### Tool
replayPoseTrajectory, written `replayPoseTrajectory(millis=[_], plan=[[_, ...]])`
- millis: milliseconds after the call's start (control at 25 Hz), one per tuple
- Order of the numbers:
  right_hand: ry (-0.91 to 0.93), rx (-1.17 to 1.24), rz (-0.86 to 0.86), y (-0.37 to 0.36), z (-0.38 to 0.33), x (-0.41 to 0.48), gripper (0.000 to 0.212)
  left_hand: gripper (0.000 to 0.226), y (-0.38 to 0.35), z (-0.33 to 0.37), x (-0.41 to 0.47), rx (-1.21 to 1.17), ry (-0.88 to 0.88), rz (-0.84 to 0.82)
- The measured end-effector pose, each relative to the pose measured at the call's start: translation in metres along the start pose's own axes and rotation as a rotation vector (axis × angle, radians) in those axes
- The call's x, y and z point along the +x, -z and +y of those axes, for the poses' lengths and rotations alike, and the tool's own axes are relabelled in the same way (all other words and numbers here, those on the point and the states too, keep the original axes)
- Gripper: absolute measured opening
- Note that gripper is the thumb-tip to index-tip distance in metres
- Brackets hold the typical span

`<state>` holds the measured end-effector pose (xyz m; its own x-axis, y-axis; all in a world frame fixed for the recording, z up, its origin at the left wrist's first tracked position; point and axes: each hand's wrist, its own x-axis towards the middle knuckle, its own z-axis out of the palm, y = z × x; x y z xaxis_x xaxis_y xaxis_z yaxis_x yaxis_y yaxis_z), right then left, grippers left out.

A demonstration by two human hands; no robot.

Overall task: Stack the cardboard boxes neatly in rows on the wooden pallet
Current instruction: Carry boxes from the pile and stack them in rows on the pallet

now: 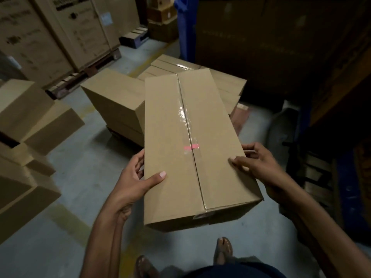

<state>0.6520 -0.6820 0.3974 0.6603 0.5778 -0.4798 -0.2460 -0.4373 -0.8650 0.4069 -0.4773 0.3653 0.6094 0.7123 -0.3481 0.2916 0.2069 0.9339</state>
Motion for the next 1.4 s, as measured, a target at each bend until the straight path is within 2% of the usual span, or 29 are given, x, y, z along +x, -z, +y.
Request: replayPoseTrajectory(millis=[120,200,280,400,560,720,800,920,1200,1400], plan=[[-0.106,0.036,0.001,0.054,-0.013,0.041,0.047,0.103,-0.052,0.015,0.020,0.034,-0.011,0.006],[-0.133,0.014,-0.035,0.074,-0.021,0.067,0.053,0.098,-0.075,0.025,0.035,0.039,-0.025,0.021],[-0.120,-0.010,-0.048,0.087,-0.028,0.095,0.050,0.094,-0.092,0.035,0.056,0.032,-0.020,0.051],[-0.101,-0.009,-0.055,0.092,-0.045,0.146,0.042,0.094,-0.104,0.045,0.095,0.015,-0.009,0.089],[-0.072,-0.043,-0.059,0.090,-0.073,0.230,0.056,0.096,-0.110,0.057,0.173,-0.025,-0.008,0.127],[-0.028,-0.069,-0.083,0.086,-0.121,0.308,0.050,0.086,-0.117,0.073,0.255,-0.074,-0.022,0.145],[0.016,-0.080,-0.084,0.087,-0.146,0.340,0.044,0.086,-0.122,0.086,0.290,-0.072,-0.020,0.150],[0.034,-0.085,-0.086,0.085,-0.180,0.390,0.046,0.087,-0.121,0.103,0.343,-0.074,-0.023,0.164],[0.048,-0.142,-0.222,0.092,-0.227,0.549,0.051,0.101,-0.148,0.129,0.465,-0.066,-0.031,0.298],[0.085,-0.209,-0.389,0.109,-0.254,0.685,0.054,0.099,-0.208,0.148,0.552,-0.080,0.049,0.464]])
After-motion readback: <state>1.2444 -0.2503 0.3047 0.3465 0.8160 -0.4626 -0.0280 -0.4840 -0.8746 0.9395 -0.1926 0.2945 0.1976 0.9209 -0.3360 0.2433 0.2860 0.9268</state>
